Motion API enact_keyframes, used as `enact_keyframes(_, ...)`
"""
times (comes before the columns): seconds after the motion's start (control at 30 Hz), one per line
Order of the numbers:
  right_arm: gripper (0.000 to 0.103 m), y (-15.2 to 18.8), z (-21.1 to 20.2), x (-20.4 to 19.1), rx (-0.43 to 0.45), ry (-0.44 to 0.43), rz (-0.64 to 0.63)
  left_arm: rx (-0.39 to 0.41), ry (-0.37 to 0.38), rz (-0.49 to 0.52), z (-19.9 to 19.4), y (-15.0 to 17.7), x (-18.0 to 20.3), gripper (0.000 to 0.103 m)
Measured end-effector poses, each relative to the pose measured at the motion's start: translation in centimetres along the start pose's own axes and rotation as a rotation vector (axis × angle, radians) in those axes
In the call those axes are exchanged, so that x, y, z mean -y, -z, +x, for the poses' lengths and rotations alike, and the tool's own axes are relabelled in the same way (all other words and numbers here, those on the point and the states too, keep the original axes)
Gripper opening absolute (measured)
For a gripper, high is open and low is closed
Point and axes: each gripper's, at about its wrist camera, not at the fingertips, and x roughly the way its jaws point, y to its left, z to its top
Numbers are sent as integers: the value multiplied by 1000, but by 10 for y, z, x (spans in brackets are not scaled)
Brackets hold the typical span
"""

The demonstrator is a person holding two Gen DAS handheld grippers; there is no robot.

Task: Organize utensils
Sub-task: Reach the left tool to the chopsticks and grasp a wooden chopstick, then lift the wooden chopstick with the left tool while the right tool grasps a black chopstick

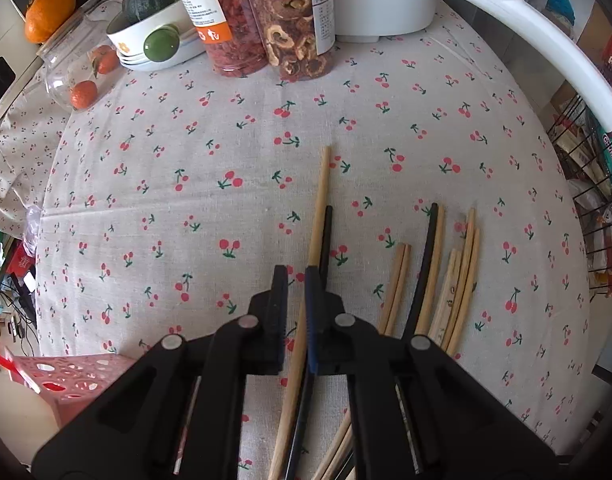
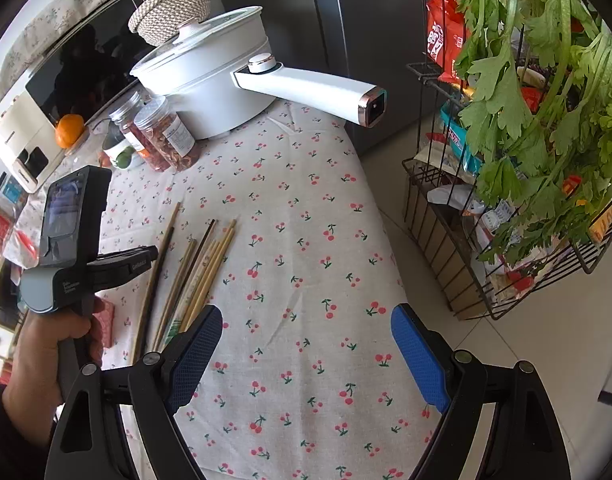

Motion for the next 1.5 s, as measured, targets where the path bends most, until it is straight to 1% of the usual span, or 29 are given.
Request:
enact_keyframes(0.13, 88, -1, 2, -1, -6, -2, 0, -7, 25, 8, 1, 1, -1, 9)
enact_keyframes(0.27, 88, -1, 2, -2, -6, -4, -5, -7, 6, 23, 2, 3, 3, 9)
enact_keyframes(0.33, 88, -1, 2, -2, -5, -3, -6, -10, -3, 14, 2, 2, 3, 9)
enact_keyframes(0.43, 88, -2, 3, -2, -7, -3, -2, -36, -3, -4, 9, 3, 1, 9)
enact_keyframes(0.53, 88, -2, 3, -1, -7, -2, 1, -20, -12, -14, 10, 1, -2, 9)
enact_keyframes(0.67, 88, -2, 4, -1, -12, -4, 3, -26, -17, -27, 11, -2, -2, 9)
enact_keyframes(0.73, 88, -2, 4, -2, -13, -8, 3, -24, 14, -24, 9, 0, -2, 9)
enact_keyframes(0.83, 88, -3, 3, -5, -7, -12, -1, 31, 42, 16, -12, 9, 3, 9)
enact_keyframes(0.93, 88, -3, 3, -8, -5, -8, -5, 87, 90, 39, -41, 23, 1, 9)
enact_keyframes(1.1, 88, -3, 7, -17, -14, -22, -9, 185, 155, 96, -93, 54, -9, 9)
enact_keyframes(1.3, 88, -1, 13, -36, -26, -34, -33, 293, 216, 124, -141, 93, -39, 8)
enact_keyframes(1.37, 88, 0, 15, -46, -27, -35, -50, 336, 249, 129, -155, 105, -52, 8)
enact_keyframes(1.5, 88, 0, 26, -67, -42, -40, -76, 391, 324, 91, -172, 125, -82, 8)
